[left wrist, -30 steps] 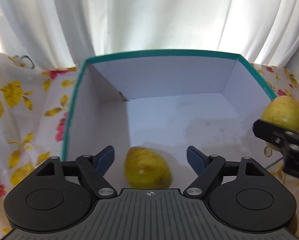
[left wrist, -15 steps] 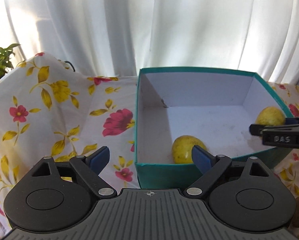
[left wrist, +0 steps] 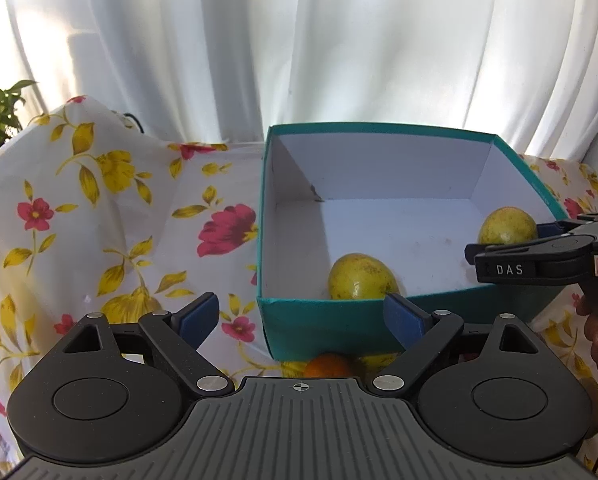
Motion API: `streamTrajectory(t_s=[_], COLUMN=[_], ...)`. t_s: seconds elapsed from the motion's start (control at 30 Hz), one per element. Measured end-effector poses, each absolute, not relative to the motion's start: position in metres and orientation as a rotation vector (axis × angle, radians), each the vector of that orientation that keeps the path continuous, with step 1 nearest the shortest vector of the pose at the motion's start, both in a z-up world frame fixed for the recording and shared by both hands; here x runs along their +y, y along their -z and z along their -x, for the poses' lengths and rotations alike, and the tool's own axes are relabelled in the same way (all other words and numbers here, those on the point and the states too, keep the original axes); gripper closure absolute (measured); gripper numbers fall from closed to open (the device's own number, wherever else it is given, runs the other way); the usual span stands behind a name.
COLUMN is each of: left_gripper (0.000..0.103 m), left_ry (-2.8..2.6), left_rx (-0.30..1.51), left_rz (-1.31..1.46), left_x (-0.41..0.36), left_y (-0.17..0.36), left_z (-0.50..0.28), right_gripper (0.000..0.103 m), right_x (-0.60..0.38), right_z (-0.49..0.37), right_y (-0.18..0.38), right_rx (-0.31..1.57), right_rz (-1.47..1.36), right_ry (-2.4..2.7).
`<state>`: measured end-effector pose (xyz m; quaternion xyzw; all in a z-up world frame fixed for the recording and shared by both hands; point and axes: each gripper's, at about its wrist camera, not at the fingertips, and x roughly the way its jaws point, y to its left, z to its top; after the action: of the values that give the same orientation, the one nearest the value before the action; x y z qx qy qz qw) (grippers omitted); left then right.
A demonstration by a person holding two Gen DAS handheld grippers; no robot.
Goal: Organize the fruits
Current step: 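Carry both pears over the teal box and release them inside, then grasp a green-red apple with the left tool while the right tool approaches a red apple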
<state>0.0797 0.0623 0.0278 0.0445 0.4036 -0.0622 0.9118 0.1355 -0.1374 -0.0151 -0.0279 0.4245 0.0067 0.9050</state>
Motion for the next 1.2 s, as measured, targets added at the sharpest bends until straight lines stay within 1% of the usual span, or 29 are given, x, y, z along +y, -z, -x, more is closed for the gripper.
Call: streamTrajectory(t_s=[0.23, 0.3, 0.4, 0.47, 0.53, 0.57, 0.6, 0.63, 0.7, 0.87, 1.07, 1.2], left_gripper=[0.010, 0.010, 0.010, 0.010, 0.010, 0.010, 0.010, 0.010, 0.010, 0.010, 0.010, 0.017], left_ry=[0.116, 0.112, 0.109, 0.117, 0.125, 0.130, 0.136, 0.143, 0.165, 0.214, 0.244, 0.271], left_rx=[0.861, 0.861, 0.861, 0.860, 0.863, 0.868, 0.875, 0.882, 0.904, 0.967, 1.012, 1.048], left_rz=[-0.084, -0.079, -0.069, -0.064, -0.062, -0.062, -0.059, -0.055, -0.045, -0.026, 0.008, 0.020], left_x=[0.068, 0.071, 0.078, 0.081, 0.084, 0.085, 0.086, 0.086, 0.085, 0.075, 0.067, 0.060], left_y=[-0.025, -0.026, -0.026, -0.026, -0.023, -0.021, -0.018, -0.015, -0.008, 0.012, 0.027, 0.035], left_z=[-0.074, -0.070, -0.064, -0.058, -0.051, -0.048, -0.044, -0.041, -0.034, -0.030, -0.042, -0.053], right_gripper=[0.031, 0.028, 0.026, 0.026, 0.020, 0.015, 0.011, 0.011, 0.007, 0.007, 0.007, 0.007], right_x=[-0.135, -0.136, -0.139, -0.142, -0.143, -0.144, -0.145, -0.147, -0.152, -0.158, -0.163, -0.167], right_z=[-0.139, -0.137, -0.129, -0.115, -0.093, -0.080, -0.065, -0.050, -0.022, 0.021, 0.034, 0.041], right_y=[0.016, 0.014, 0.003, -0.012, -0.030, -0.037, -0.043, -0.047, -0.048, -0.028, -0.010, -0.009], right_rx=[0.905, 0.896, 0.852, 0.788, 0.697, 0.654, 0.612, 0.581, 0.535, 0.562, 0.620, 0.612], right_rz=[0.072, 0.070, 0.034, 0.012, 0.004, -0.002, -0.009, -0.016, -0.032, -0.028, -0.061, -0.062], right_ry=[0.007, 0.014, 0.004, 0.023, 0.024, 0.028, 0.028, 0.029, 0.026, 0.020, 0.016, 0.026])
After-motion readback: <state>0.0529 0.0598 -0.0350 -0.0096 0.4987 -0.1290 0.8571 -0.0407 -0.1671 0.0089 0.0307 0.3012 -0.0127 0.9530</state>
